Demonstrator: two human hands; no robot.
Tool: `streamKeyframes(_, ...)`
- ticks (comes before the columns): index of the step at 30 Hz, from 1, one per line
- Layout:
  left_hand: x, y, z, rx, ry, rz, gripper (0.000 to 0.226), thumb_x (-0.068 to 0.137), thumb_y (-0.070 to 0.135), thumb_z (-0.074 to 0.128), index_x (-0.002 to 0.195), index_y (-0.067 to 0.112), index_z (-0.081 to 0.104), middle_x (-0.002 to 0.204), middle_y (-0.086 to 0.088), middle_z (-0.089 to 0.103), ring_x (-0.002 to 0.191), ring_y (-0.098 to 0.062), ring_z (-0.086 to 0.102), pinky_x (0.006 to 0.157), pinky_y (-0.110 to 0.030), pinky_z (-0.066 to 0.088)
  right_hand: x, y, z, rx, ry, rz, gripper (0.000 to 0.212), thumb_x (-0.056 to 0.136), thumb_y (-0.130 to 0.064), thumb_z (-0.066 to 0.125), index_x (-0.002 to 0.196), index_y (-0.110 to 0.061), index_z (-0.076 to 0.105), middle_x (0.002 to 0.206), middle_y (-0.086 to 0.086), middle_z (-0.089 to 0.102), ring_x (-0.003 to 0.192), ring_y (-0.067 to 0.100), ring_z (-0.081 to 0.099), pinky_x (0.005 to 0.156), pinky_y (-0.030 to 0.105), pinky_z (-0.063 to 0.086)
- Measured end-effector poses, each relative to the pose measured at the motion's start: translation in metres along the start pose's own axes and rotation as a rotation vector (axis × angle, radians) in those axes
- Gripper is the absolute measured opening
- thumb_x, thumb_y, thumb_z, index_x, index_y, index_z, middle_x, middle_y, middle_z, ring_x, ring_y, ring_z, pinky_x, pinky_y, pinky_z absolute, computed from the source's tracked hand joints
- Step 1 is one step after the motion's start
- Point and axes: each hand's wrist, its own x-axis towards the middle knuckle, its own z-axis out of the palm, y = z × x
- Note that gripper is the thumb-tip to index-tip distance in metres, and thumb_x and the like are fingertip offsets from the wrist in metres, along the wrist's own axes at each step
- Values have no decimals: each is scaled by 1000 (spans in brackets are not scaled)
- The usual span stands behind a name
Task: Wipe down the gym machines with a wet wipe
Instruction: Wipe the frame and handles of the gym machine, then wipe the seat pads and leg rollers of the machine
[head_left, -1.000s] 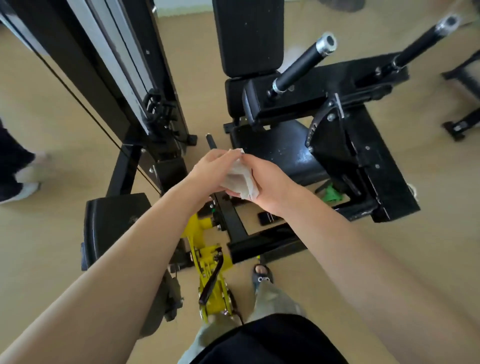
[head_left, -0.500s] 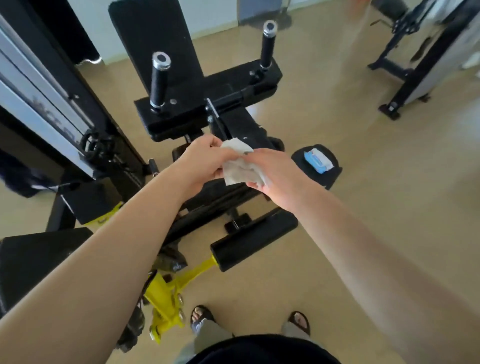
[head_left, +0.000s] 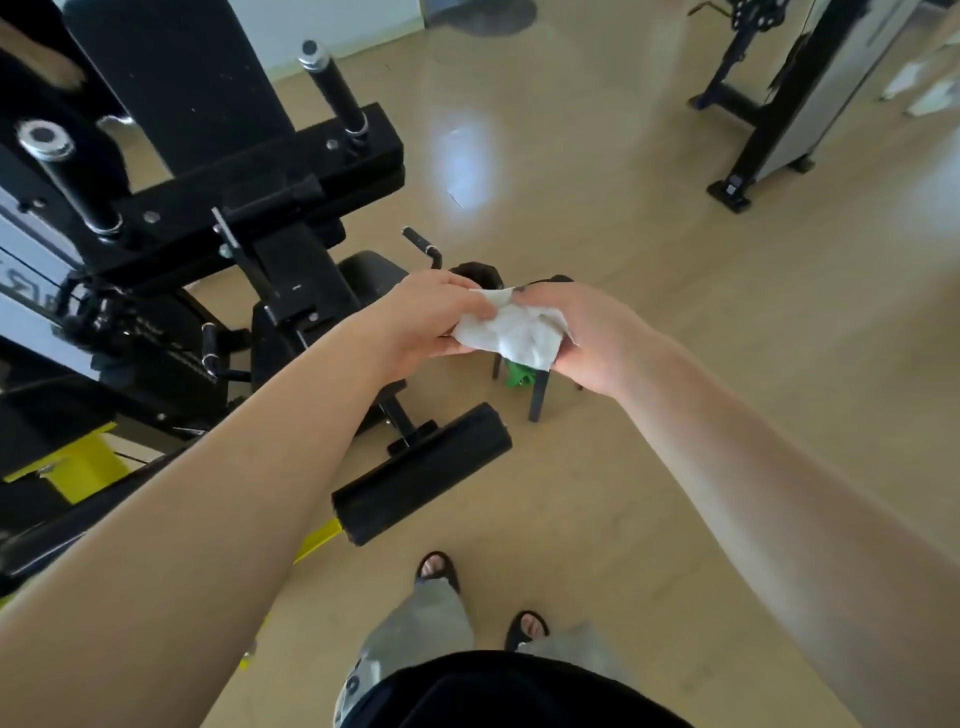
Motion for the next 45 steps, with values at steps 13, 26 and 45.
streamKeyframes(13, 171, 56, 33, 31, -146, -105, 25, 89, -3, 57, 109, 10, 62, 115, -10, 64, 94, -18, 66, 67, -22, 57, 118, -94, -73, -63, -32, 147, 37, 88, 9, 68, 123, -3, 65, 110, 10, 77, 98, 20, 76, 79, 33, 62)
streamKeyframes(26, 310, 126, 55, 23, 35, -216, 39, 81, -6, 52, 117, 7, 61, 127, -16, 61, 105, -26, 64, 87, -36, 60, 245, -214, -122, -152, -173, 230, 25, 88, 1, 69, 112, -3, 70, 106, 10, 76, 93, 22, 75, 70, 32, 60)
streamKeyframes(45, 400, 192, 74, -362, 585, -229, 28, 71, -1, 51, 96, 7, 61, 96, -12, 55, 89, -27, 57, 80, -38, 52, 394, -344, -121, -328, -676, 451, 44, 94, -3, 65, 137, -2, 56, 131, 16, 68, 119, 27, 67, 101, 41, 55)
